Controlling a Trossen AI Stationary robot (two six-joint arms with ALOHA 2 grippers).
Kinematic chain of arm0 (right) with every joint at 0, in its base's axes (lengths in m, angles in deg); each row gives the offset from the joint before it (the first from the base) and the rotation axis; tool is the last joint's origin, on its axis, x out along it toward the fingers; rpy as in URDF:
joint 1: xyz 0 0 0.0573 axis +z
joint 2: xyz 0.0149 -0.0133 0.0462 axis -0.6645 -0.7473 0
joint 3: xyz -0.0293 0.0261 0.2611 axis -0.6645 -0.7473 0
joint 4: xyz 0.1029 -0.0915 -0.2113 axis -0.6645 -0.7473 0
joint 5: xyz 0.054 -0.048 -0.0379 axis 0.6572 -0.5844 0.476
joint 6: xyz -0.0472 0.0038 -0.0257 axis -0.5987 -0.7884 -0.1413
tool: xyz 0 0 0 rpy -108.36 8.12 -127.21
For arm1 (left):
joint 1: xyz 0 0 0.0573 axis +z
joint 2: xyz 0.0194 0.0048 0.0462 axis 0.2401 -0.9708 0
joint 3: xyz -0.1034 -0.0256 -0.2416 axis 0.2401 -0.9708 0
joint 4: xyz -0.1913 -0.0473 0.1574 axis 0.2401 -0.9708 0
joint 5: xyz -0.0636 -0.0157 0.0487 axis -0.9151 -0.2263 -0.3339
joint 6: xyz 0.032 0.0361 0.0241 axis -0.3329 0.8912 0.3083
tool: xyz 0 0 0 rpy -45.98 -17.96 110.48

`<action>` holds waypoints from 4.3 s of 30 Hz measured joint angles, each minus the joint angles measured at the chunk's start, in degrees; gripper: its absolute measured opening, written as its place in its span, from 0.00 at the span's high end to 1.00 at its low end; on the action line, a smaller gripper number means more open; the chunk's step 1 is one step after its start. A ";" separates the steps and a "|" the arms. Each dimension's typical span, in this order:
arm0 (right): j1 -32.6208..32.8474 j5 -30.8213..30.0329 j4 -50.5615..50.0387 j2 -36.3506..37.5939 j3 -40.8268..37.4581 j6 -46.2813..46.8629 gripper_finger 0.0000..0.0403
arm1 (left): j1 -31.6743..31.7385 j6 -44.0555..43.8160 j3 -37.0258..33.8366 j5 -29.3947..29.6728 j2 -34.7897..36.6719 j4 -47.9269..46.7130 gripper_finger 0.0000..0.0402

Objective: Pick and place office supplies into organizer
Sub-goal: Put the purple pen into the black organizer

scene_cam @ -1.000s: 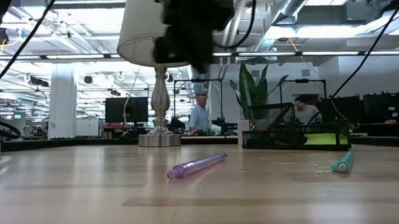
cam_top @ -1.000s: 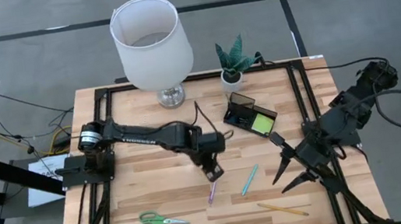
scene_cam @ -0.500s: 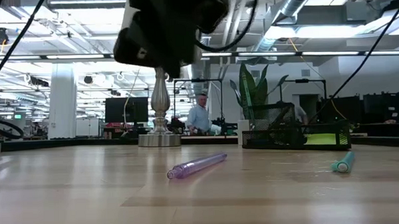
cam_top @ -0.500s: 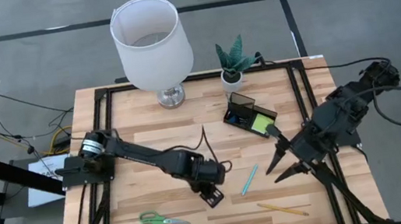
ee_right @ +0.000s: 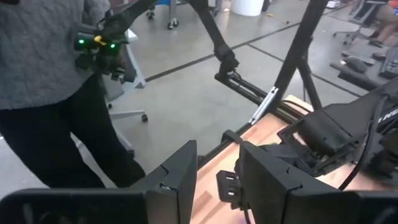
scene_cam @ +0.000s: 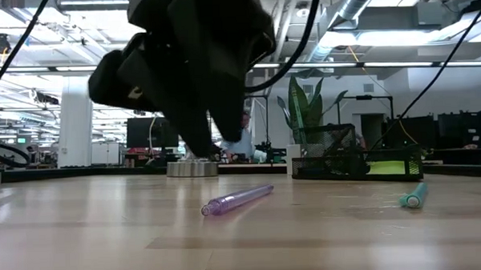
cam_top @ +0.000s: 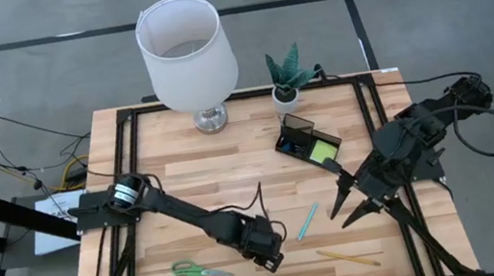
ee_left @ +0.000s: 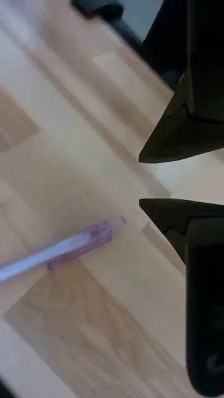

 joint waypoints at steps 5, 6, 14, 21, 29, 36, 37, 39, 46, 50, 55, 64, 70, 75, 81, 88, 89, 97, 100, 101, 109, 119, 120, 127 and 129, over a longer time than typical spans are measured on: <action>-0.51 0.32 -0.61 0.00 0.00 -0.02 0.72 | -0.60 -3.15 0.00 2.89 -1.70 -0.94 0.77; -0.50 0.43 -0.63 0.00 0.00 -0.02 0.72 | -0.69 -3.89 0.02 3.58 -1.89 -0.75 0.77; -0.50 2.88 -1.50 0.00 0.00 -0.02 0.72 | -0.62 -5.70 0.31 2.54 -5.59 -0.39 0.77; -0.94 3.11 -1.77 0.00 0.00 -0.02 0.72 | -0.68 -5.76 0.28 6.14 -5.85 -1.23 0.77; -2.09 4.21 -1.79 0.00 0.00 -0.04 0.72 | 0.58 -3.06 0.34 7.16 -6.11 -5.07 0.83; -2.07 5.27 -2.27 0.00 0.00 -0.03 0.72 | 1.57 4.95 0.25 8.53 -6.05 -6.85 0.98; -2.07 5.28 -2.45 0.00 0.00 -0.03 0.72 | 1.81 5.87 0.22 8.69 -5.95 -6.92 0.98; -2.07 5.28 -2.72 0.00 -0.02 -0.04 0.72 | 2.29 7.69 0.42 8.69 -5.96 -7.25 0.98; -1.87 6.29 -3.17 0.00 -0.02 -0.02 0.72 | 4.62 20.20 8.31 14.21 -6.91 -14.61 0.99; -0.90 6.29 -3.19 0.00 -0.02 -0.02 0.72 | 7.00 28.35 15.84 18.94 -6.44 -25.21 1.00; 0.95 6.31 -3.19 0.00 -0.02 2.23 0.72 | 11.01 43.21 24.94 25.53 -6.46 -37.38 1.00; 4.38 6.13 -3.17 0.00 -0.04 11.24 0.72 | 21.38 83.94 40.68 37.39 -6.24 -47.91 1.00; 5.32 1.82 -3.03 0.00 -0.04 12.20 0.72 | 26.05 122.81 41.22 52.06 -6.62 -34.55 1.00; 5.23 1.05 -2.59 0.00 -0.04 12.13 0.72 | 29.84 137.69 41.11 53.87 -7.86 -21.67 1.00; 3.61 -0.59 -2.58 0.02 -0.05 12.05 0.72 | 32.68 152.16 41.00 56.03 -11.47 -14.97 1.00; 1.27 -0.32 -3.63 0.02 -0.07 12.07 0.72 | 33.37 160.01 40.96 60.82 -16.94 -12.30 1.00; 1.03 -0.21 -3.94 0.02 -0.07 12.07 0.72 | 33.34 159.38 40.95 60.56 -17.08 -11.89 1.00; -0.19 0.12 -6.20 0.33 -0.07 12.07 0.72 | 32.89 160.53 40.97 57.24 -17.85 -8.25 1.00; -0.19 0.26 -6.52 0.83 -0.07 12.01 0.72 | 32.64 160.37 40.98 55.64 -17.81 -8.43 1.00; -0.17 0.27 -6.93 1.05 -0.07 11.99 0.72 | 32.52 160.59 40.98 56.12 -17.81 -8.41 1.00; -0.17 0.54 -8.19 4.22 -0.07 11.55 0.72 | 32.12 166.73 41.00 57.91 -17.81 -8.18 0.99; -0.22 1.70 -8.26 5.26 -0.04 12.02 0.72 | 32.08 178.61 39.70 59.71 -17.81 0.82 1.00; -0.36 2.36 -8.26 5.28 -0.04 12.02 0.72 | 32.08 179.82 39.46 60.13 -17.81 1.78 1.00; -2.59 6.40 -9.15 5.31 -0.04 11.99 0.72 | 31.69 181.25 35.32 60.54 -17.77 4.05 1.00; -2.91 6.53 -9.17 5.31 -0.04 11.67 0.72 | 31.64 181.72 34.43 60.40 -17.78 5.07 1.00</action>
